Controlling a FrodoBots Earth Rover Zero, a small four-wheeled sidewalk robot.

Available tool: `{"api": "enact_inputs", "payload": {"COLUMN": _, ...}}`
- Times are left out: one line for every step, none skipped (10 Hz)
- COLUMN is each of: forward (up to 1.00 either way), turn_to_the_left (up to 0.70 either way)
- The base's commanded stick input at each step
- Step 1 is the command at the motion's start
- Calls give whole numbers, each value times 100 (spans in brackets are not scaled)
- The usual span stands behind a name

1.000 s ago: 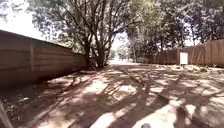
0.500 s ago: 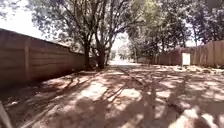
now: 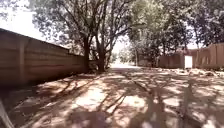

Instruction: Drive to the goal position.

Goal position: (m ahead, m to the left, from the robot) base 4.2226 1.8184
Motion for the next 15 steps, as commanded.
{"api": "enact_inputs", "payload": {"forward": 70, "turn_to_the_left": 0}}
{"api": "enact_inputs", "payload": {"forward": 70, "turn_to_the_left": 0}}
{"api": "enact_inputs", "payload": {"forward": 70, "turn_to_the_left": 0}}
{"api": "enact_inputs", "payload": {"forward": 70, "turn_to_the_left": 0}}
{"api": "enact_inputs", "payload": {"forward": 70, "turn_to_the_left": 0}}
{"api": "enact_inputs", "payload": {"forward": 70, "turn_to_the_left": 0}}
{"api": "enact_inputs", "payload": {"forward": 70, "turn_to_the_left": 0}}
{"api": "enact_inputs", "payload": {"forward": 70, "turn_to_the_left": 0}}
{"api": "enact_inputs", "payload": {"forward": 70, "turn_to_the_left": 0}}
{"api": "enact_inputs", "payload": {"forward": 70, "turn_to_the_left": 0}}
{"api": "enact_inputs", "payload": {"forward": 70, "turn_to_the_left": 0}}
{"api": "enact_inputs", "payload": {"forward": 70, "turn_to_the_left": 0}}
{"api": "enact_inputs", "payload": {"forward": 70, "turn_to_the_left": 0}}
{"api": "enact_inputs", "payload": {"forward": 70, "turn_to_the_left": 0}}
{"api": "enact_inputs", "payload": {"forward": 70, "turn_to_the_left": 0}}
